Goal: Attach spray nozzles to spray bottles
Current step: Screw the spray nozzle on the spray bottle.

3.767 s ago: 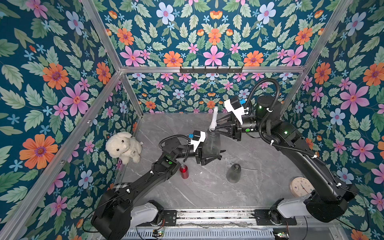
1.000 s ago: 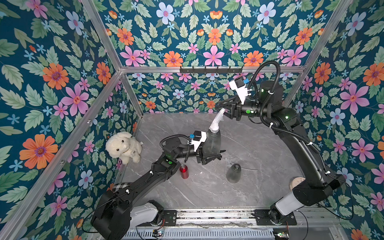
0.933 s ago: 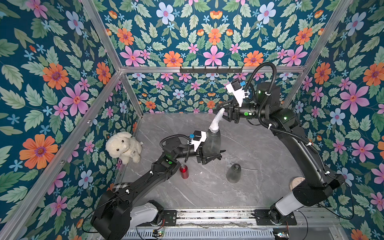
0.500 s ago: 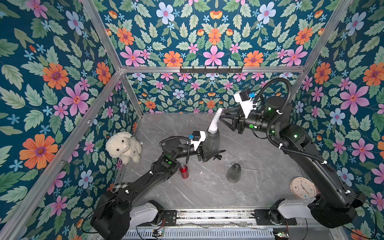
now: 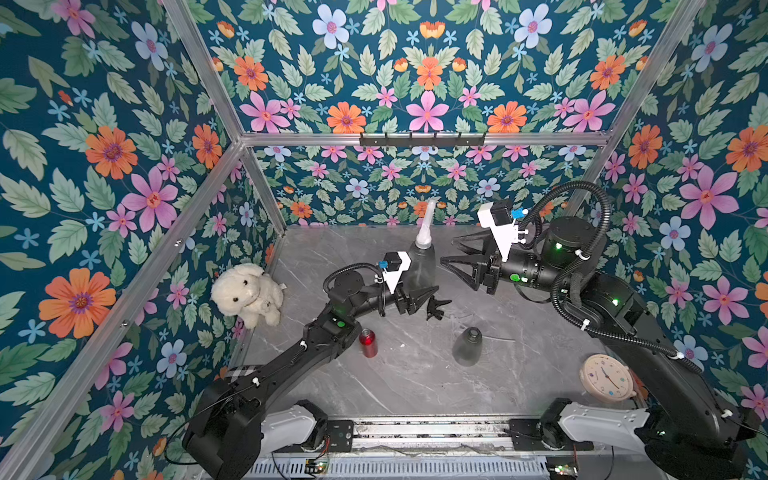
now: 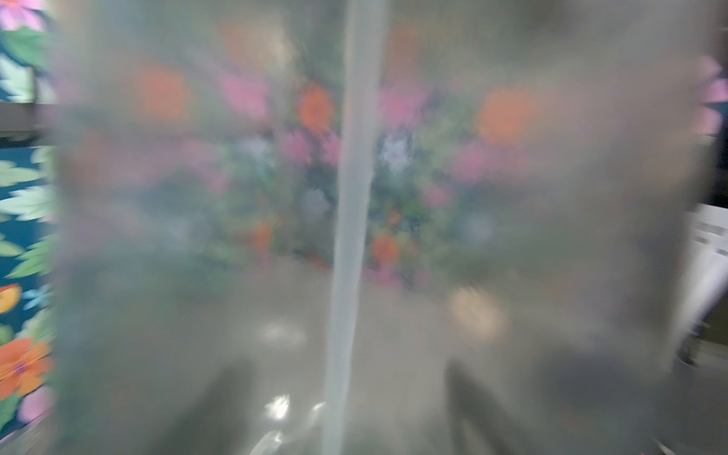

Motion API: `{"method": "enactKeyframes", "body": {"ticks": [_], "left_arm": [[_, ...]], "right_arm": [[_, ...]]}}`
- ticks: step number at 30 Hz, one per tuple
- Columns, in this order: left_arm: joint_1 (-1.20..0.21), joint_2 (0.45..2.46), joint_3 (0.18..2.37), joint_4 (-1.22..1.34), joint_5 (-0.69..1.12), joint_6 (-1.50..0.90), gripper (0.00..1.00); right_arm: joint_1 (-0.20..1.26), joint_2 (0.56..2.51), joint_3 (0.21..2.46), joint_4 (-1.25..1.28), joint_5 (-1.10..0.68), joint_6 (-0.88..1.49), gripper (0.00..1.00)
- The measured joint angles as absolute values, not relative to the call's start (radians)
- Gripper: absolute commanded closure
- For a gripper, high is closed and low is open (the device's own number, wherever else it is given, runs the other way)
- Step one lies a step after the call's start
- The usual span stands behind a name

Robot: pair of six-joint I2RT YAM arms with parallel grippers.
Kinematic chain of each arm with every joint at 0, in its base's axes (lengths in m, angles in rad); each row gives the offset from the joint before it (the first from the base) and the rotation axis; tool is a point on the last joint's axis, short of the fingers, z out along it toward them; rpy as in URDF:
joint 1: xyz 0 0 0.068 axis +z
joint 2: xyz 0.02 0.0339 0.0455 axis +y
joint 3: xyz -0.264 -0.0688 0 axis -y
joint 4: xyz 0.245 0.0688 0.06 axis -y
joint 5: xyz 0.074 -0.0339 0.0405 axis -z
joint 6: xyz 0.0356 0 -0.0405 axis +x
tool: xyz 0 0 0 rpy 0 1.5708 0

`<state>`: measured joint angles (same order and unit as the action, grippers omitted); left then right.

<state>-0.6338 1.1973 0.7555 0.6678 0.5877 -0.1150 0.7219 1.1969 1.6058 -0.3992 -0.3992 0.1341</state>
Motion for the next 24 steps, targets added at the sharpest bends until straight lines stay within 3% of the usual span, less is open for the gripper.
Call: {"method": "enactKeyframes", "body": {"ticks": [7, 12, 15, 20, 24], "left_arm": [[-0.763, 1.219, 0.775, 0.647, 0.179, -0.034, 1.00], [-0.817, 1.254, 0.793, 0.639, -0.097, 0.042, 1.00], [-0.843, 1.259, 0.790, 0.648, -0.189, 0.085, 1.00], [-0.858, 1.271, 0.782, 0.669, -0.300, 0.128, 1.00], [-0.862, 1.277, 0.772, 0.673, -0.353, 0.138, 1.00]], "right_arm": [[0.857, 1.359, 1.803, -0.422, -0.089, 0.206, 0.38], [0.874, 1.476, 1.960, -0.468, 0.071, 0.205, 0.41], [0.876, 1.528, 2.029, -0.508, 0.115, 0.200, 0.43], [0.878, 1.621, 2.149, -0.572, 0.133, 0.183, 0.57], [0.878, 1.696, 2.235, -0.607, 0.133, 0.177, 0.62]]}}
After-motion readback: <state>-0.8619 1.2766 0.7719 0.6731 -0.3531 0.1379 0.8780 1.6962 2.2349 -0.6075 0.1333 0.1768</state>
